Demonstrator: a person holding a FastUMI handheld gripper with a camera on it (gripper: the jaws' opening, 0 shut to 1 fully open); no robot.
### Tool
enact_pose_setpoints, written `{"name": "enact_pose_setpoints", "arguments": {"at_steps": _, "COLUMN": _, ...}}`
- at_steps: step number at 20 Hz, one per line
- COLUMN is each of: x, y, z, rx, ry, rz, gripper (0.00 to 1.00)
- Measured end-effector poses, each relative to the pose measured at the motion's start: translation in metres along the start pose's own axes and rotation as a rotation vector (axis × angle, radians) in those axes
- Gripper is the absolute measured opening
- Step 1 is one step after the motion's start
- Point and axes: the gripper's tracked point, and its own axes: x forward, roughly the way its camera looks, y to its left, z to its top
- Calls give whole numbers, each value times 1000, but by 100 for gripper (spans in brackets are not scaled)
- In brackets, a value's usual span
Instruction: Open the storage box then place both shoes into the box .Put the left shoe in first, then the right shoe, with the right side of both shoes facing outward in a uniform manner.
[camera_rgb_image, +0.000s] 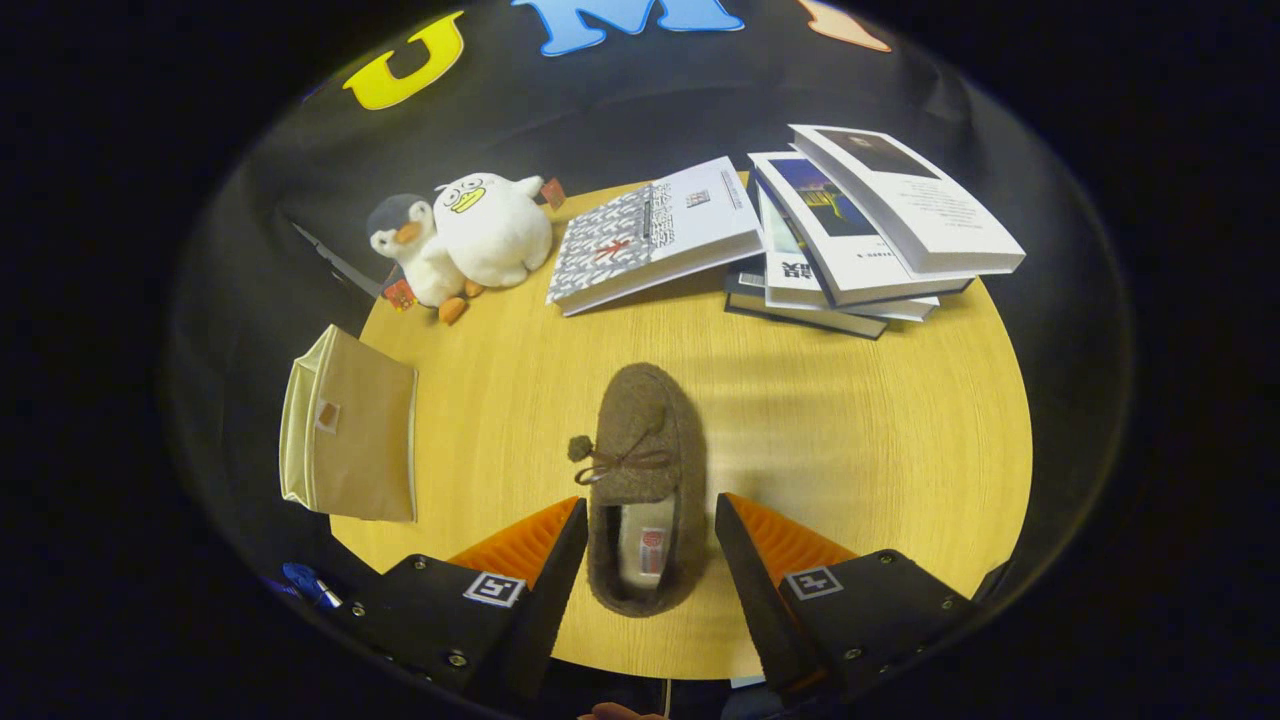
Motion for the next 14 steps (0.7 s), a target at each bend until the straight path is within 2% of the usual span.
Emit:
{"name": "enact_pose_setpoints", "arguments": {"at_steps": 5, "x": 19, "y": -13, "z": -22, "rx": -5, "ry": 61, "rz": -15, "gripper": 79}}
{"name": "enact_pose_setpoints", "arguments": {"at_steps": 8, "x": 33, "y": -22, "z": -27, "rx": -47, "ry": 91, "rz": -51, "gripper": 80}}
{"name": "enact_pose_setpoints", "arguments": {"at_steps": 12, "x": 53, "y": -24, "z": -32, "rx": -39, "ry": 134, "rz": -47, "gripper": 80}}
{"name": "enact_pose_setpoints", "arguments": {"at_steps": 14, "x": 65, "y": -33, "z": -31, "rx": -36, "ry": 146, "rz": -86, "gripper": 79}}
